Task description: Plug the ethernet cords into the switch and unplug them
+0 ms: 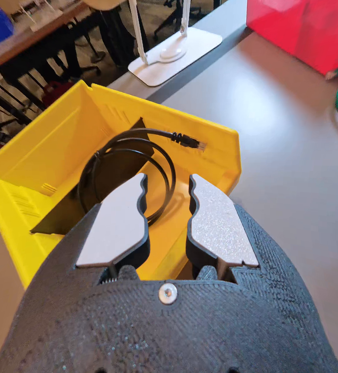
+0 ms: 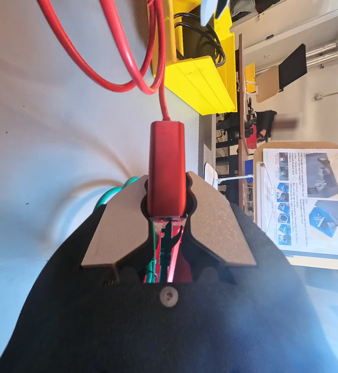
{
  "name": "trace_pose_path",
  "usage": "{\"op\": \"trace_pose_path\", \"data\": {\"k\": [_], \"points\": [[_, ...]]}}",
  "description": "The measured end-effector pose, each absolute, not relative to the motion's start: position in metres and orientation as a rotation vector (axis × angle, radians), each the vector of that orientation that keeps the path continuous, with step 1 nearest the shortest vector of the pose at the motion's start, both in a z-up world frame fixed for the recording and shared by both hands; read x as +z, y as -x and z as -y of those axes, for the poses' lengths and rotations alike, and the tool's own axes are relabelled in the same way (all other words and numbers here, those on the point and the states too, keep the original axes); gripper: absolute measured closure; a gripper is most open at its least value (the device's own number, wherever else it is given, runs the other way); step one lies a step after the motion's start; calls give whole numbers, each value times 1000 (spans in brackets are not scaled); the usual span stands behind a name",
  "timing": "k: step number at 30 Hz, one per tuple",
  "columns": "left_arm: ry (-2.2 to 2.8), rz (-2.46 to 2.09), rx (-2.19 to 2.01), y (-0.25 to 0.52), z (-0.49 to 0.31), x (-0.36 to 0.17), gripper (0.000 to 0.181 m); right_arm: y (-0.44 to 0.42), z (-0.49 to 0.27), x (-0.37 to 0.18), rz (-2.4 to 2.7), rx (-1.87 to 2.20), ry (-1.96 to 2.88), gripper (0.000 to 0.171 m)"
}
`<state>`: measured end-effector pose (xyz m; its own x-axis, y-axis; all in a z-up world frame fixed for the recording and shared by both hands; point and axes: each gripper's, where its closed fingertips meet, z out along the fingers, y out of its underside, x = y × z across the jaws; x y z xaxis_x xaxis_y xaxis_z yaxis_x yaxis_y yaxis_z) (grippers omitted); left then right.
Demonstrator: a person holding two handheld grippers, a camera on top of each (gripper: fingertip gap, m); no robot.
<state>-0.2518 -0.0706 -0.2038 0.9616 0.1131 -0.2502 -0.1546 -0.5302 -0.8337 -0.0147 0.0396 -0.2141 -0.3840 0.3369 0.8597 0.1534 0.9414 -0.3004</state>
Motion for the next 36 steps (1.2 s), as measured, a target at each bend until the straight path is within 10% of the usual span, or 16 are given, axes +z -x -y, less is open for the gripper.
{"op": "trace_pose_path", "data": {"k": [16,36], "points": [[2057,-631,1174,297,4,-205,138,5,-47,-219,1944,238,419,142],[1800,-1363,1198,258,15,-226,165,5,-49,-217,1936,266,436,142]]}}
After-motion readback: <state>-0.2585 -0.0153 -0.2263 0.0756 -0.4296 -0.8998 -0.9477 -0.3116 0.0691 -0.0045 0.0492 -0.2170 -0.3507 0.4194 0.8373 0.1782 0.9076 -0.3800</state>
